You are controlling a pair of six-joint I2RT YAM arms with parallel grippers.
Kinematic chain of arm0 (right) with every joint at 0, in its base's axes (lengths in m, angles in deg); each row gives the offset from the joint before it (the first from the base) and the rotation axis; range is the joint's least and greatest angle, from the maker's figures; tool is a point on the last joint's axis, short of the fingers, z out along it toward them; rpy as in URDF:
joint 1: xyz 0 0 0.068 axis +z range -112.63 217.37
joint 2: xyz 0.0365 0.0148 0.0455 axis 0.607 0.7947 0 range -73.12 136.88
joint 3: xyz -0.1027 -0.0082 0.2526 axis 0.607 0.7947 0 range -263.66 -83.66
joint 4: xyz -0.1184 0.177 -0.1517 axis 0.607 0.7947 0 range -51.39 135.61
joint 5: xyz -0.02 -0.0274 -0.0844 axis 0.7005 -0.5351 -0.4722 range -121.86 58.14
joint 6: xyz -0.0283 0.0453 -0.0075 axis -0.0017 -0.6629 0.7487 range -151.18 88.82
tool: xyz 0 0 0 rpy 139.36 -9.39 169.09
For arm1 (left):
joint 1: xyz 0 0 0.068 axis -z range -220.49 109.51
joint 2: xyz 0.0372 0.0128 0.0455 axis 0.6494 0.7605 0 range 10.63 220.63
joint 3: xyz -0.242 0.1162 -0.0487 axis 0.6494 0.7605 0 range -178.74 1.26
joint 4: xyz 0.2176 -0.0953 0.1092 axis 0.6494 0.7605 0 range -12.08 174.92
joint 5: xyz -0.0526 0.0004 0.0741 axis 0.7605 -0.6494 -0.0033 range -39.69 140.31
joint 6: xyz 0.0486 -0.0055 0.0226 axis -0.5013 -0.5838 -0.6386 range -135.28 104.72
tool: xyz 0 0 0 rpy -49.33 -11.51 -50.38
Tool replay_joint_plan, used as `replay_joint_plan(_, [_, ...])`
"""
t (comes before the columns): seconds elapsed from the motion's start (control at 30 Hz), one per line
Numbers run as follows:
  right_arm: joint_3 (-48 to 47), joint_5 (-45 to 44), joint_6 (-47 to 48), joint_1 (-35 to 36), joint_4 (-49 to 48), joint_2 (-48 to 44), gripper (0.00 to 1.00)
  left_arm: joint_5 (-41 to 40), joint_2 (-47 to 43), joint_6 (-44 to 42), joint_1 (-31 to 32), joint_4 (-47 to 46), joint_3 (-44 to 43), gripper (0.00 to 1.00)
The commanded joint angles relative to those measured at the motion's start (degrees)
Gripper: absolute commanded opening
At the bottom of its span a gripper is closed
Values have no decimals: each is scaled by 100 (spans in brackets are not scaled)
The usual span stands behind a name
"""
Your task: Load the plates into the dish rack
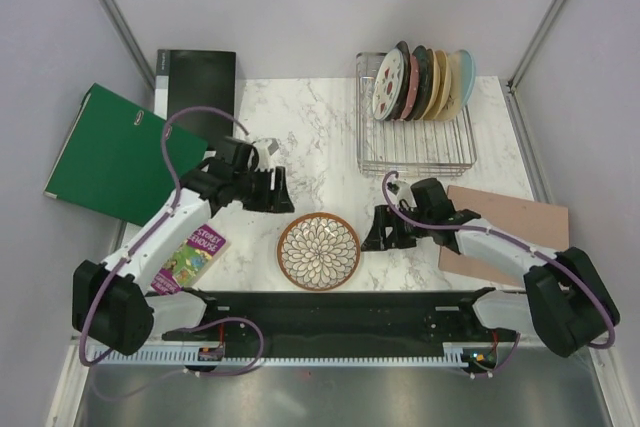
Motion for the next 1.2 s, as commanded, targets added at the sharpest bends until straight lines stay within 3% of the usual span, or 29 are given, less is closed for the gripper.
replay_joint_plan(0.0, [174, 229, -567, 4, -1520, 500, 87, 244, -92, 1015, -236, -337, 1062, 68])
replay_joint_plan(0.2, [148, 440, -805, 30, -2172, 1221, 86, 96, -49, 1172, -420, -700, 1749, 68])
replay_joint_plan(0.4, [130, 431, -840, 276, -2436, 1713, 86, 437, 162, 1444, -491, -1358, 2267, 65])
replay_joint_plan(0.57, [139, 475, -1147, 531, -2734, 2170, 86, 1236, 496, 1718, -500, -2316, 2637, 42])
replay_joint_plan(0.6, [130, 467, -1200, 584, -2770, 2241, 86, 1290, 531, 1779, -500, -2404, 2664, 31])
replay_joint_plan(0.7, [51, 405, -1367, 628, -2858, 2531, 86, 1588, 610, 1788, -509, -2607, 2743, 15])
replay_joint_plan(0.83, [-125, 405, -1438, 646, -2884, 2900, 83, 1765, 567, 1929, -500, -2739, 2875, 2])
replay_joint_plan(0.97, [-265, 432, -1385, 655, -2701, 3068, 70, 1633, 443, 1991, -500, -2757, 2945, 2])
replay_joint_plan(1.1, [-283, 265, -1000, 663, -2349, 2893, 40, 1510, 277, 1982, -509, -2730, 2946, 2])
replay_joint_plan(1.17, [-275, 116, -859, 655, -2165, 2761, 33, 1501, 250, 1990, -517, -2783, 2937, 2])
